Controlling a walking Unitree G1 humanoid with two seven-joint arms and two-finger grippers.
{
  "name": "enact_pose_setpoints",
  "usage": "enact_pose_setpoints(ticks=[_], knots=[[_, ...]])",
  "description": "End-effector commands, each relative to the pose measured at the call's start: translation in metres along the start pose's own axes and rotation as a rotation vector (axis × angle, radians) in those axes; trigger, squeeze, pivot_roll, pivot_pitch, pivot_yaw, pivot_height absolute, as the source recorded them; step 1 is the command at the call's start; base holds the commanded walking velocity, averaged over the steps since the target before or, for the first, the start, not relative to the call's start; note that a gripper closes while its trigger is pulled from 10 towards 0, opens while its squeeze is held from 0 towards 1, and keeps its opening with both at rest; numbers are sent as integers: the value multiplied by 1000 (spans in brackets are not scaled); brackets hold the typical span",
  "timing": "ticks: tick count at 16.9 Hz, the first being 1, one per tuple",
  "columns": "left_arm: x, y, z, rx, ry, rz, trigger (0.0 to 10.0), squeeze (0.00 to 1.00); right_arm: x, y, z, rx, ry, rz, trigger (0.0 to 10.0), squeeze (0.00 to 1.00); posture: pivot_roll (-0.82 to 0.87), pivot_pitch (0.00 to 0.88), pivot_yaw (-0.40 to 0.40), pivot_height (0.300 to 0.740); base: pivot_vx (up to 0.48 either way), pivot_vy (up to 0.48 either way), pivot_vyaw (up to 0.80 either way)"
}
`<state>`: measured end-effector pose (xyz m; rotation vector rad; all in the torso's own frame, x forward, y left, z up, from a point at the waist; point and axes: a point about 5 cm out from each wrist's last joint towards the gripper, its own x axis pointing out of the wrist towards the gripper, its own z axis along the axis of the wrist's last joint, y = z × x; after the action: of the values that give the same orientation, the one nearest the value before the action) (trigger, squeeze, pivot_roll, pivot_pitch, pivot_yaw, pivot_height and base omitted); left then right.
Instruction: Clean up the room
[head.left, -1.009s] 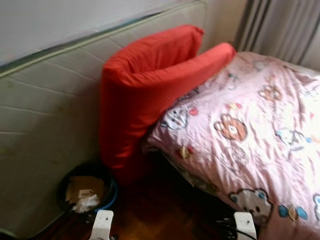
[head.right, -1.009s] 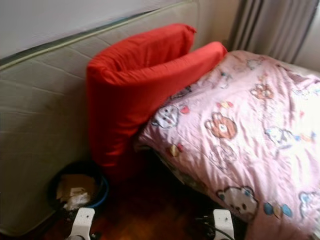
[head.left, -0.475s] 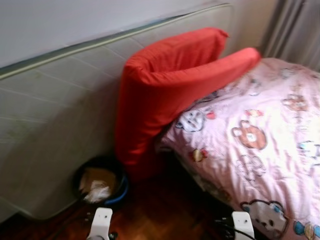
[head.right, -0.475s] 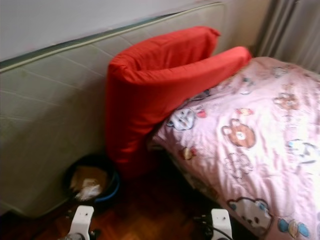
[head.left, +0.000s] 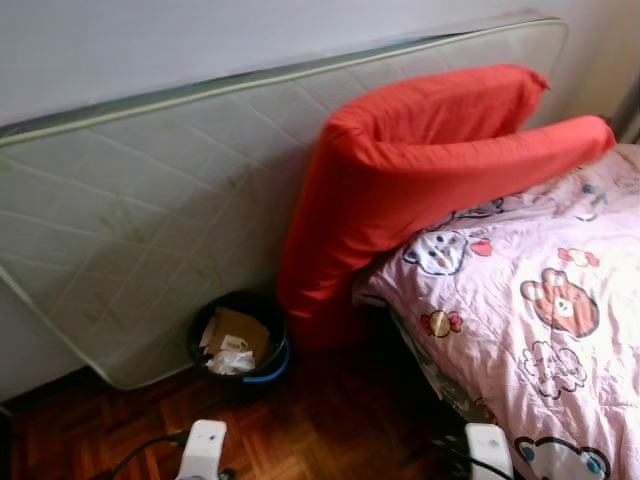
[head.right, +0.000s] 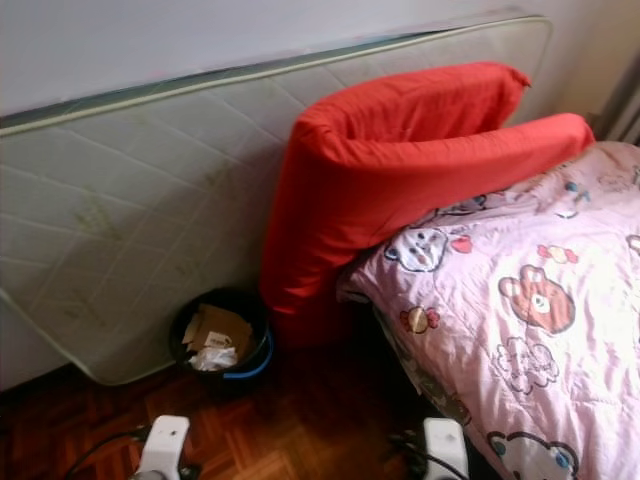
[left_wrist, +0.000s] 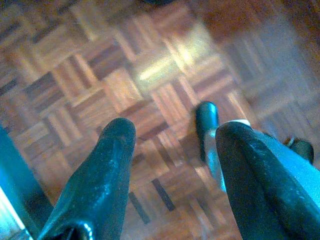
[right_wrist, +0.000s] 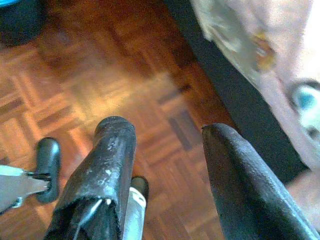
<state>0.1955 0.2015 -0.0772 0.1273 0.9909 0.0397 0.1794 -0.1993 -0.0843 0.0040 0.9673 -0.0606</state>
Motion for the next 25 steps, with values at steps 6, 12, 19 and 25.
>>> enact_pose_setpoints(ticks=[6, 12, 19, 25], knots=[[0, -5, -2, 3, 4, -11, 10000, 0, -1, -7, -4, -10, 10, -15, 10000, 0, -93, 0, 3, 740, 0, 0, 800], [0, -5, -2, 11, 6, -12, 10000, 0, -1, -7, -4, -13, 11, -14, 10000, 0, -93, 0, 2, 740, 0, 0, 800], [0, -5, -2, 20, 8, -13, 10000, 0, -2, -7, -4, -14, 11, -13, 10000, 0, -95, 0, 4, 740, 0, 0, 800], [0, -5, -3, 26, 9, -11, 10000, 0, -2, -7, -5, -15, 14, -12, 10000, 0, -96, 0, 6, 740, 0, 0, 800]])
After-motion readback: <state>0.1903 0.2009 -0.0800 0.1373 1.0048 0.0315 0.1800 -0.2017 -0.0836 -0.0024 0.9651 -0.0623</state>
